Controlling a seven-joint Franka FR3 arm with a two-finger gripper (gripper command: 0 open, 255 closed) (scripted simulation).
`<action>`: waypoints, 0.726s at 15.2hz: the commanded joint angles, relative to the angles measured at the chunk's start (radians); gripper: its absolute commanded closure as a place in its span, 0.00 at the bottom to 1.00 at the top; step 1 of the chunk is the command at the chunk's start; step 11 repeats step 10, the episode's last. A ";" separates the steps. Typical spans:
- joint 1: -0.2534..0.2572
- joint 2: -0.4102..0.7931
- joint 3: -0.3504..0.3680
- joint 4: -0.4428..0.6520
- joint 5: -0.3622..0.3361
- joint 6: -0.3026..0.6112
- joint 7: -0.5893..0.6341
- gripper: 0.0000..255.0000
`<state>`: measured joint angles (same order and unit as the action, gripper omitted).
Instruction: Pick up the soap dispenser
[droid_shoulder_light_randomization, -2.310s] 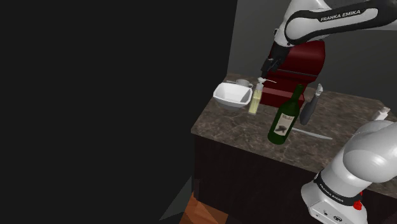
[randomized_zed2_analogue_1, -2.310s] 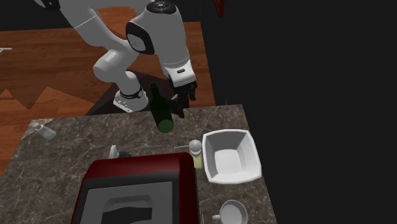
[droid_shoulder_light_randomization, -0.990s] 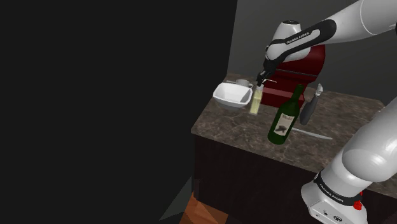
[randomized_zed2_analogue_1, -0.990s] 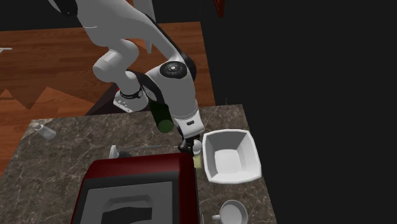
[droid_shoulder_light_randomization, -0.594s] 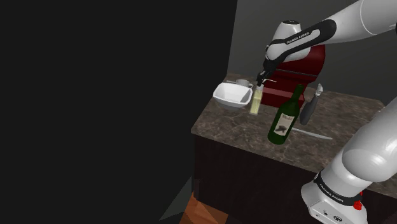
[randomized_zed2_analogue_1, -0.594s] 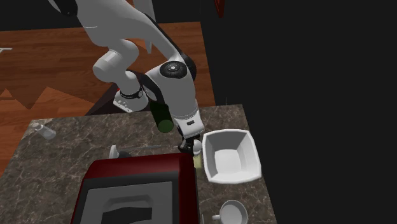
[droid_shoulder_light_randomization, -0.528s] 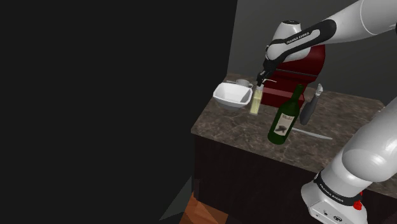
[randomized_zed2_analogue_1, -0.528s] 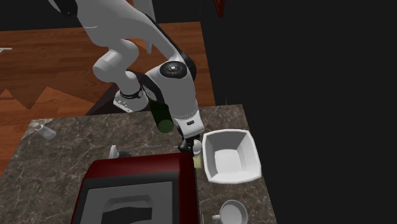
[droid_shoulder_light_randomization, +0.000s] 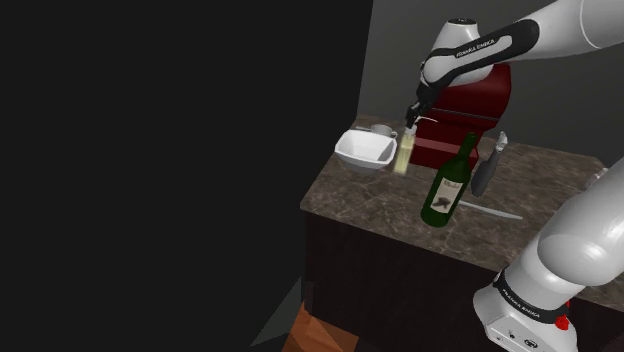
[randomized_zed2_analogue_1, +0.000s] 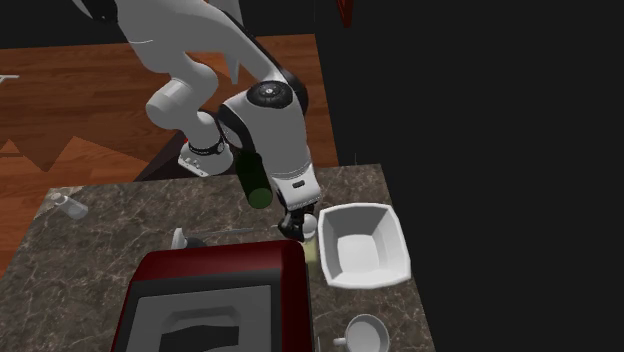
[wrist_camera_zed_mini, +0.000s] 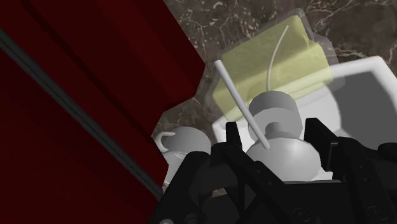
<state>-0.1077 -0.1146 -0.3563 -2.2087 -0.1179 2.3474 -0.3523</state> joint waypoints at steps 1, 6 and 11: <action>0.000 -0.013 0.002 0.015 -0.004 -0.027 0.003 1.00; 0.002 -0.035 0.007 0.061 -0.008 -0.095 0.004 1.00; 0.002 -0.043 0.009 0.083 -0.009 -0.124 0.003 1.00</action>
